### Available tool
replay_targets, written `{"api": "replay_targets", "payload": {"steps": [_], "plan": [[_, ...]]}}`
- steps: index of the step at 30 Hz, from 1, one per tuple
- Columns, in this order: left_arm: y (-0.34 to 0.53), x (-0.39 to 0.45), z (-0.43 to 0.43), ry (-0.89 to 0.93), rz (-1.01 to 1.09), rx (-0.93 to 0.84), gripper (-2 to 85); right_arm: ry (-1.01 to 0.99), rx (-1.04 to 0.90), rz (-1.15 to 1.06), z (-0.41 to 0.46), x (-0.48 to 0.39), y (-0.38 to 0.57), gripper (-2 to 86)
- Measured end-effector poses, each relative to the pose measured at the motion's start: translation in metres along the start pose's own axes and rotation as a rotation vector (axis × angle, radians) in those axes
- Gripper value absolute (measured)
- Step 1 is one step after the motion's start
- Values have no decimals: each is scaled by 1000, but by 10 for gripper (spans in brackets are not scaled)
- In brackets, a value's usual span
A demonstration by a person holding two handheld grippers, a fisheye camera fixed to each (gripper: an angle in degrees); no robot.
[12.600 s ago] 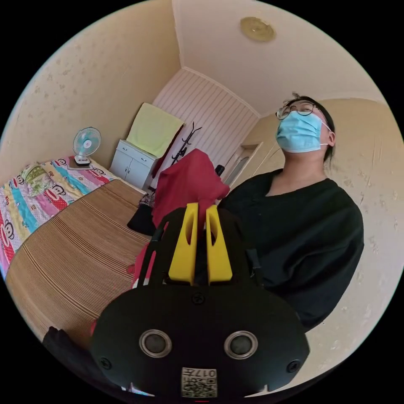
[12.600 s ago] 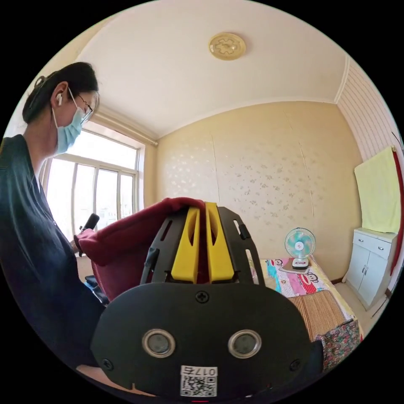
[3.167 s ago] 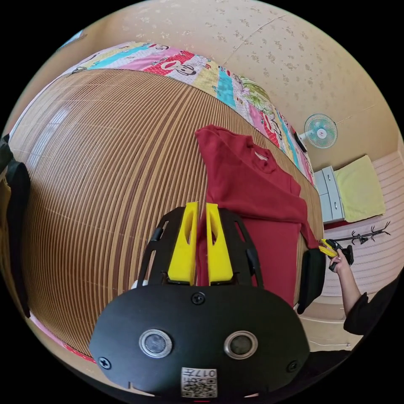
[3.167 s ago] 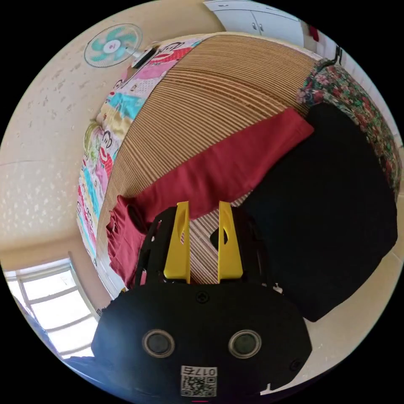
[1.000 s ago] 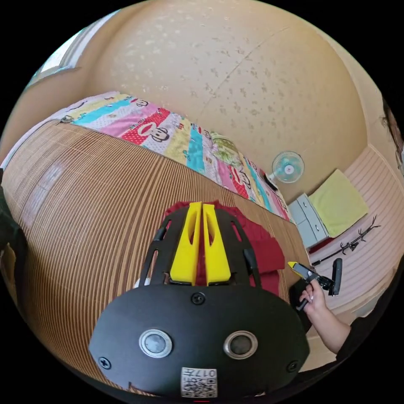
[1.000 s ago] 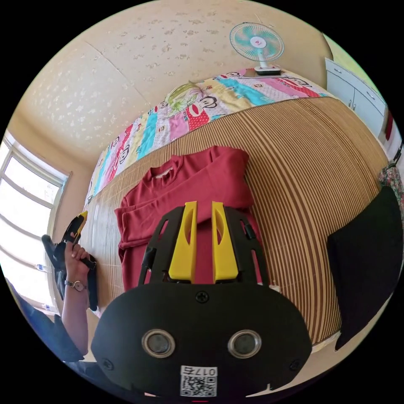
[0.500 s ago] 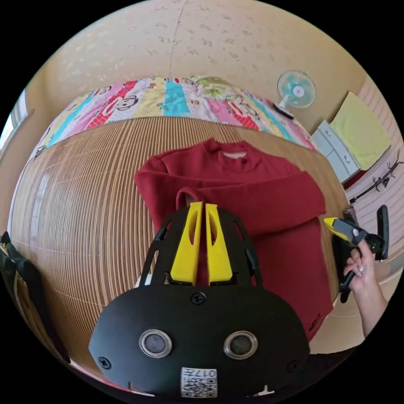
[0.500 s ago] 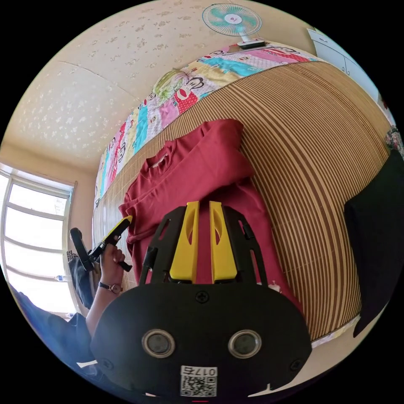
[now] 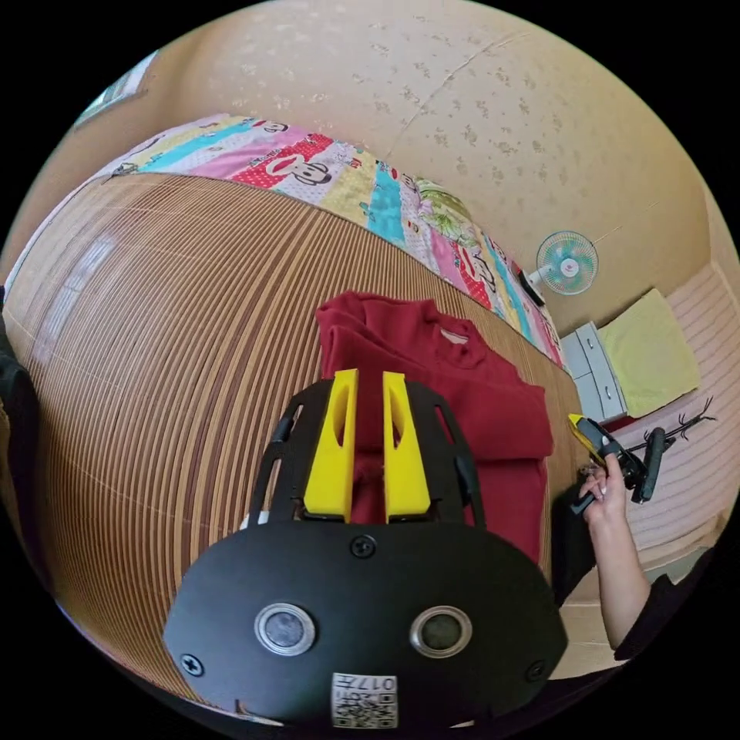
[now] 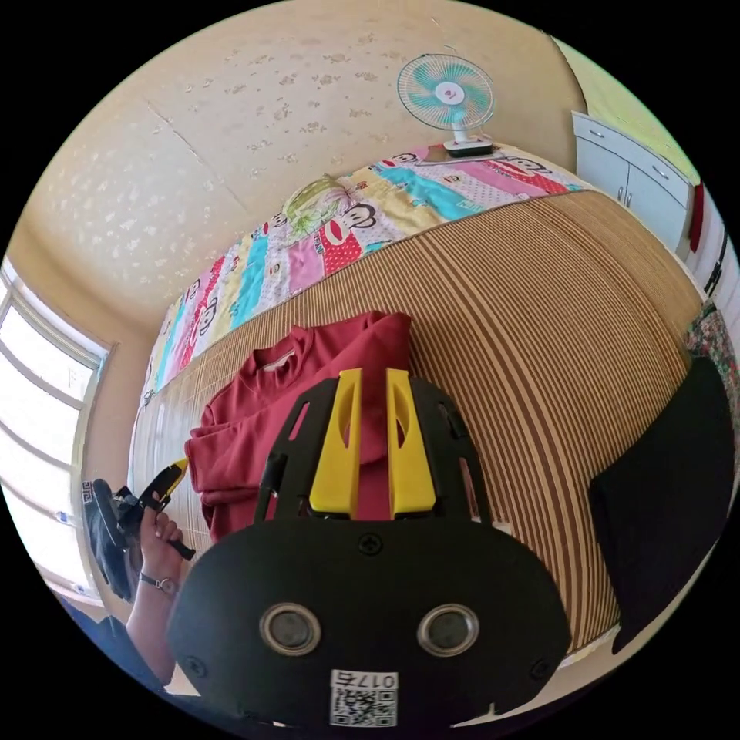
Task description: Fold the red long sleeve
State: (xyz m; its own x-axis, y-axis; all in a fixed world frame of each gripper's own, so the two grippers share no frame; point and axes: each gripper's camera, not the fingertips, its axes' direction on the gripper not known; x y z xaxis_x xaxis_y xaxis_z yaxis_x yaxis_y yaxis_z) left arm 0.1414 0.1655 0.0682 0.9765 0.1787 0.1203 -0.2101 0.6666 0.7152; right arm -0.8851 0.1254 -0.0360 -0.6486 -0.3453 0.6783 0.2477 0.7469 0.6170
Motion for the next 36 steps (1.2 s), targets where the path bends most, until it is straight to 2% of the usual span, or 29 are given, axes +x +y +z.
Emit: {"api": "replay_targets", "payload": {"steps": [3,6,8,12,15,18,20,22,24,25,26,28,30,33,36], "plan": [[1,8,24,-12,37,-85,75,114,-24,-83,20,-20,-23,77],[2,3,48,51,7,-152,87,45,-119,-40,68,3,-56,83],[2,4,53,80,13,-153,87,-51,-297,-60,117,24,-90,55],[5,18,71,70,117,-190,75,162,-223,-162,127,28,-117,36],[18,19,84,-17,171,-166,40,104,-258,-177,136,40,-129,37],[15,18,79,7,139,-167,39,22,-305,-162,118,52,-141,45],[15,19,65,19,110,-112,67,46,-206,-129,74,49,-129,58],[17,23,54,30,105,-66,76,28,-138,-199,35,29,-111,62],[21,29,66,69,134,-105,78,-12,-95,-264,7,9,-85,60],[22,30,76,59,143,-147,77,-26,-92,-319,0,-3,-65,56],[27,33,97,-40,168,-224,68,4,-127,-386,7,-12,-44,48],[30,39,94,-101,238,-174,45,129,-223,-458,35,-15,-14,41],[16,42,92,-99,207,-228,29,89,-164,-431,29,-6,-4,38],[18,38,69,-101,188,-191,33,34,-244,-309,6,-5,-37,35],[45,20,26,-25,135,-163,55,75,-189,-345,-44,-23,-40,40]]}}
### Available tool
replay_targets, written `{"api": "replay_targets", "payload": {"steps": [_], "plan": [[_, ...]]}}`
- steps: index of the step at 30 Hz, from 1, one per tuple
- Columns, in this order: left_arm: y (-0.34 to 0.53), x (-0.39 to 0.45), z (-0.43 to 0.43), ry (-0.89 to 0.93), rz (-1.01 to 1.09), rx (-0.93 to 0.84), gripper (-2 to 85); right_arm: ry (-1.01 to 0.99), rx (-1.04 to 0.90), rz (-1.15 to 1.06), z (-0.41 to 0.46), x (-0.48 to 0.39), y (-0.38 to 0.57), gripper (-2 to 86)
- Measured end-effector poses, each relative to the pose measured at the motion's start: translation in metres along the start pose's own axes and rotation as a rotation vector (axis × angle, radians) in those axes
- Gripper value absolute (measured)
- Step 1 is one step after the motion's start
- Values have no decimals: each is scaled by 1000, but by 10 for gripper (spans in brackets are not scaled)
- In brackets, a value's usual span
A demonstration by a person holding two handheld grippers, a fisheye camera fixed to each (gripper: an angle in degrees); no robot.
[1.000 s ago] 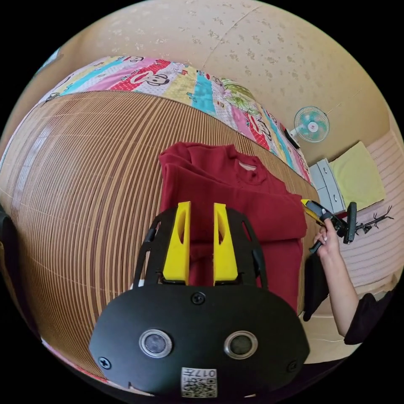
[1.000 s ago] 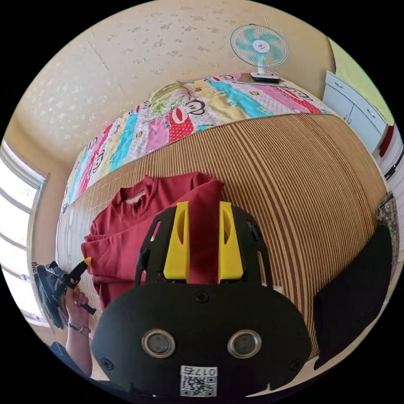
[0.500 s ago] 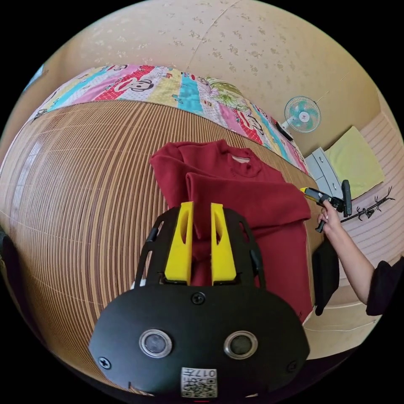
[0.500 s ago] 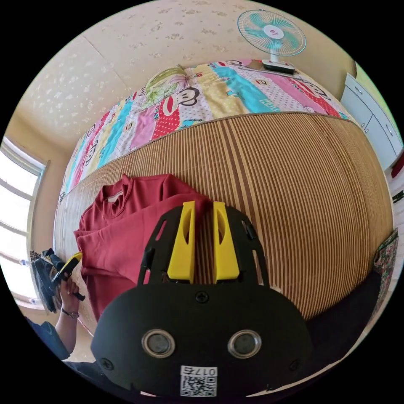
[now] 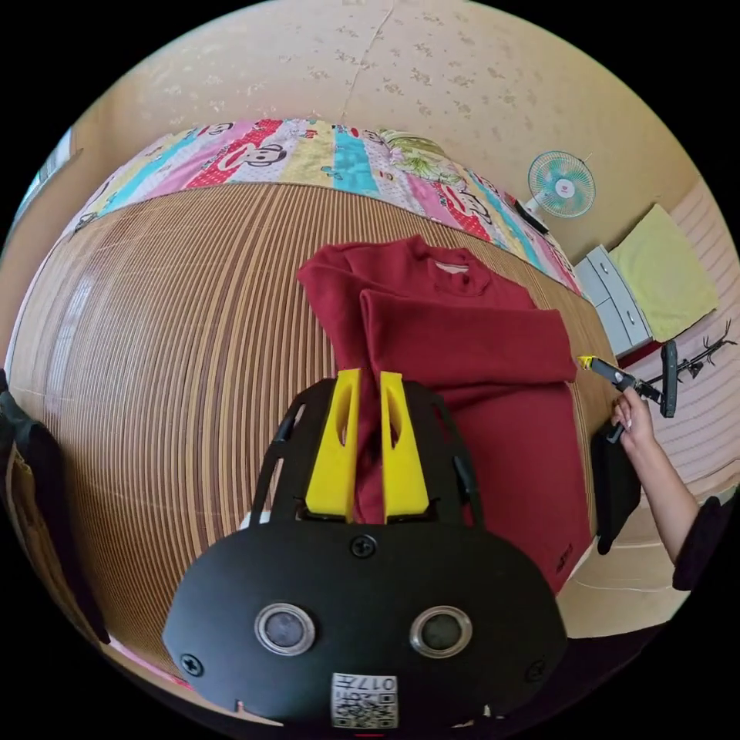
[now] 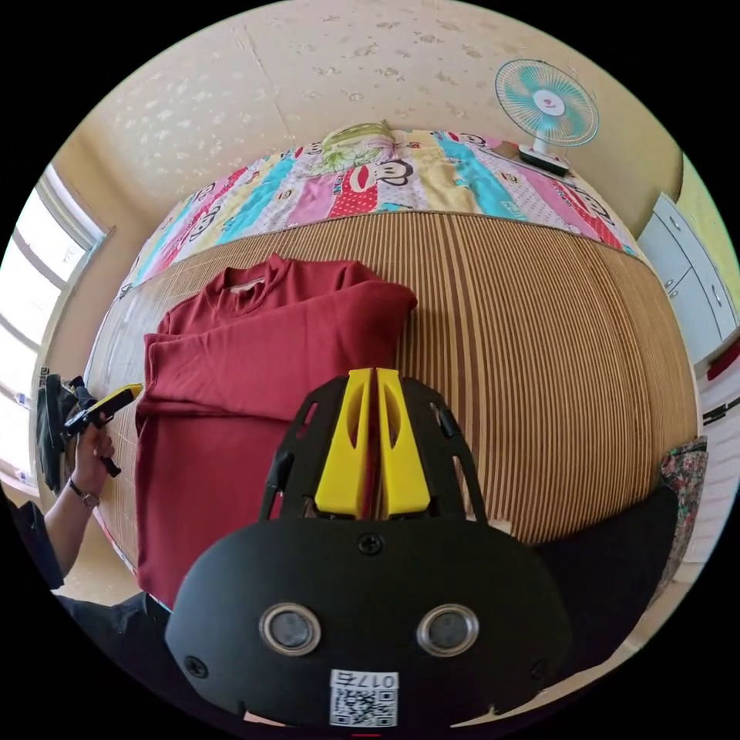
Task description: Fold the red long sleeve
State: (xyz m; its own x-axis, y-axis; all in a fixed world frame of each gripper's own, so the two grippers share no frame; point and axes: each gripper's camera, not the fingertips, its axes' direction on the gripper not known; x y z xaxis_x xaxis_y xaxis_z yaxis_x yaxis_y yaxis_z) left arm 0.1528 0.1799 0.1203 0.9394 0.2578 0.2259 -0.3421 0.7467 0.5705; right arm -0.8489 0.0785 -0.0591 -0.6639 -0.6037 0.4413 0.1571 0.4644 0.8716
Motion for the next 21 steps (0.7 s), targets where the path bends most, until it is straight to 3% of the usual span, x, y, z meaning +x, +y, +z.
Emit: {"api": "replay_targets", "payload": {"steps": [4,8,15,21], "plan": [[70,-23,-36,122,-105,-99,82,-38,-207,-84,-32,-6,45,66],[157,-25,-70,170,-170,-295,101,-167,-409,-7,-58,13,130,79],[231,12,-89,223,-97,-599,103,-293,-545,202,-117,37,218,94],[229,17,-81,240,-153,-704,54,-342,-570,259,-160,36,233,97]]}}
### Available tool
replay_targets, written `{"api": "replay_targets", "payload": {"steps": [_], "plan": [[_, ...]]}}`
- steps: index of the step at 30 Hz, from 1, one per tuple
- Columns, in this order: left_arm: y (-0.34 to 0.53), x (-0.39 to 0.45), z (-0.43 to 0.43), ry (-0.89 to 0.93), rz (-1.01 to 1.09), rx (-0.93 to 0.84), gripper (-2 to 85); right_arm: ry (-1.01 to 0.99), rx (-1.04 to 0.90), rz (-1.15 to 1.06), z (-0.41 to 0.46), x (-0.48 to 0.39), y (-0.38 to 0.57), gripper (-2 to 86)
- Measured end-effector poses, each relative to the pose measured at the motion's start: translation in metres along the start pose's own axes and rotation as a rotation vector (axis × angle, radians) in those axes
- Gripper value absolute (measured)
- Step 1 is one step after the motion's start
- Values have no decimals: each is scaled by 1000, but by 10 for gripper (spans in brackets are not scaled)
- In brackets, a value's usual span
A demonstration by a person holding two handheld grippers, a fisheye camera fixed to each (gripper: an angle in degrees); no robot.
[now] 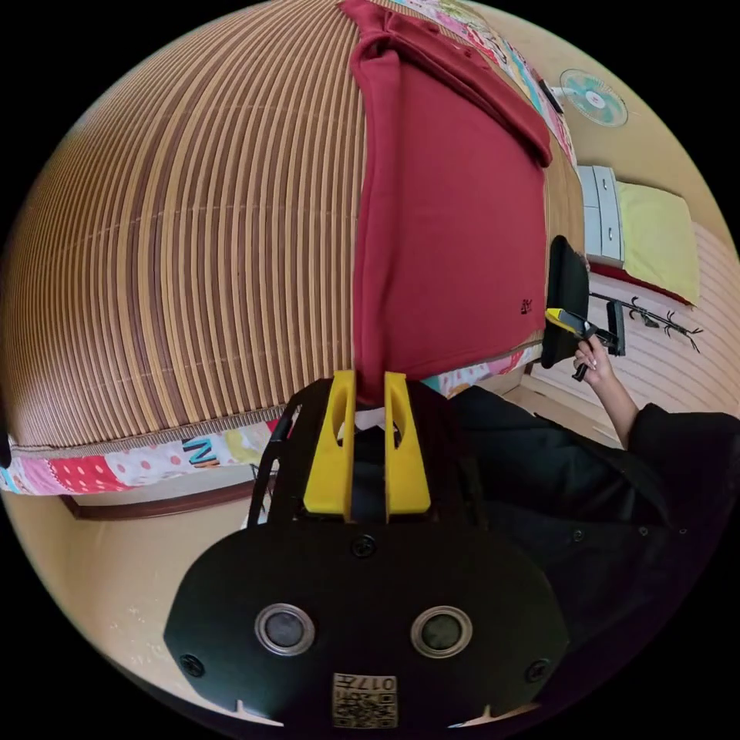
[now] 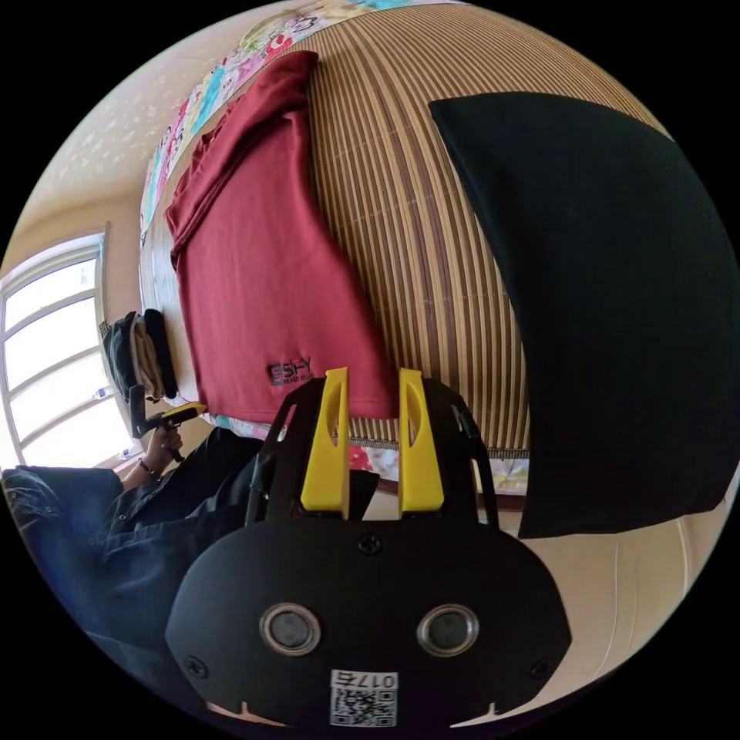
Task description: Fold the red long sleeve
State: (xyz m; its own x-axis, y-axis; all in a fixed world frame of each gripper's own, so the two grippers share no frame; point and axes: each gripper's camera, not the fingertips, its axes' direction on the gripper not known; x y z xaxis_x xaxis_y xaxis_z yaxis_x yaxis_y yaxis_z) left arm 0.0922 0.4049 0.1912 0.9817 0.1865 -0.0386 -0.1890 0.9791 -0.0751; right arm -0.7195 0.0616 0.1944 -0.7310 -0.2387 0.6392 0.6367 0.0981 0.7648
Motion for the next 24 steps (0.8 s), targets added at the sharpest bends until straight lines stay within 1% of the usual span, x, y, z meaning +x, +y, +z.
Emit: {"api": "replay_targets", "payload": {"steps": [2,6,8,10,14,19,21,22,24], "plan": [[2,1,-11,70,-12,-10,46,-29,-6,1,-14,-8,9,97],[21,8,-48,198,-46,31,41,-66,6,-6,-32,-18,25,97],[30,16,-64,226,-63,60,41,-136,54,23,-42,-17,32,95],[37,25,-77,236,-71,72,41,-172,33,34,-42,-19,30,89],[46,43,-103,224,-73,64,41,-87,-31,-21,-48,-44,31,71],[50,62,-134,226,-61,59,41,-61,80,17,-97,-52,44,91],[50,72,-145,207,-54,42,41,-31,40,28,-95,-51,46,91],[51,74,-148,204,-53,39,41,-23,-14,29,-87,-49,47,90],[54,79,-161,204,-59,38,41,-35,2,33,-91,-46,54,83]]}}
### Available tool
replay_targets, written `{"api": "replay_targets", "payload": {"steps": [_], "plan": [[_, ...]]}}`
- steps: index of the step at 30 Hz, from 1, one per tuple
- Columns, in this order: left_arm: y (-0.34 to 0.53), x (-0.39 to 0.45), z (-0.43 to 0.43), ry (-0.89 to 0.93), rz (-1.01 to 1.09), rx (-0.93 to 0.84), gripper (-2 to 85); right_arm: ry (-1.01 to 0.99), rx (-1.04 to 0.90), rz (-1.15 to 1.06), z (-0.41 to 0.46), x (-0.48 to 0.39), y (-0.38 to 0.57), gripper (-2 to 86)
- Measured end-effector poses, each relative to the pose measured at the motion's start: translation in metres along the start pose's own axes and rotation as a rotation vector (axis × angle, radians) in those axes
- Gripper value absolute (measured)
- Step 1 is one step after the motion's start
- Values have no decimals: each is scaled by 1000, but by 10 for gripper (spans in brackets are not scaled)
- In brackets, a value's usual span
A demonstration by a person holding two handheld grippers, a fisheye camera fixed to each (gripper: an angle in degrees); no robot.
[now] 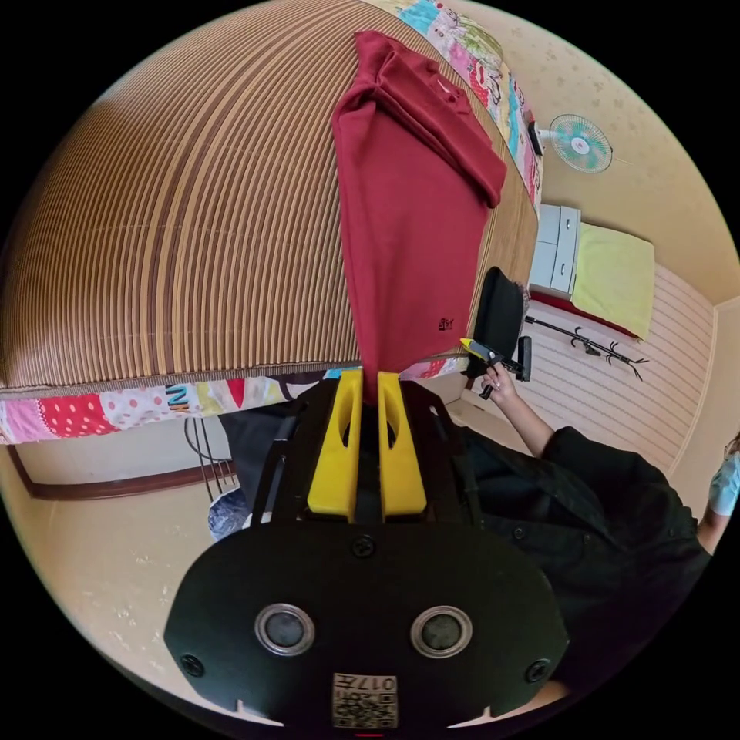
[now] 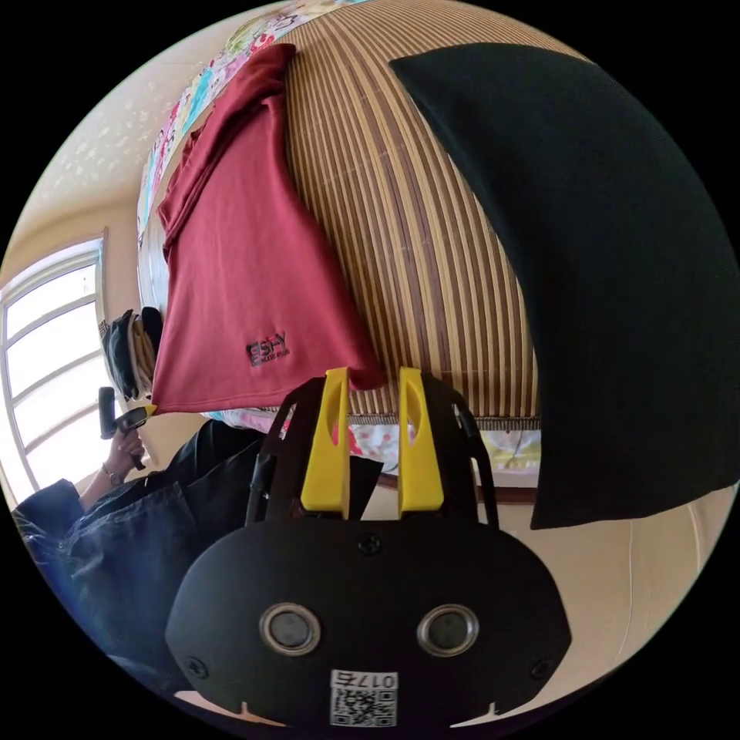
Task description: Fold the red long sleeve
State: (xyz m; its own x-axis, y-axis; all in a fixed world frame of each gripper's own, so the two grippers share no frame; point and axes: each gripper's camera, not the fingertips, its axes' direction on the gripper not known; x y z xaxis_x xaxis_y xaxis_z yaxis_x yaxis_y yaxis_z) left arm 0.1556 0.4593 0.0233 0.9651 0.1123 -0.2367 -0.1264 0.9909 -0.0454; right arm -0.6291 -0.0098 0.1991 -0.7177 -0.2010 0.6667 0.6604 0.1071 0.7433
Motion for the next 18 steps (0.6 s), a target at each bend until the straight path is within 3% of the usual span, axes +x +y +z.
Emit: {"api": "replay_targets", "payload": {"steps": [7,9,11,15,18], "plan": [[27,-5,-45,86,-50,6,40,-196,-4,38,-49,19,40,38],[46,-20,-66,246,-77,63,40,-346,42,52,-74,30,62,35],[61,-32,-82,425,-90,134,40,-633,175,72,-117,46,95,34],[88,-43,-115,794,-32,271,39,-861,386,60,-186,55,137,33],[102,-33,-122,1048,51,255,39,-1054,471,-27,-224,60,157,31]]}}
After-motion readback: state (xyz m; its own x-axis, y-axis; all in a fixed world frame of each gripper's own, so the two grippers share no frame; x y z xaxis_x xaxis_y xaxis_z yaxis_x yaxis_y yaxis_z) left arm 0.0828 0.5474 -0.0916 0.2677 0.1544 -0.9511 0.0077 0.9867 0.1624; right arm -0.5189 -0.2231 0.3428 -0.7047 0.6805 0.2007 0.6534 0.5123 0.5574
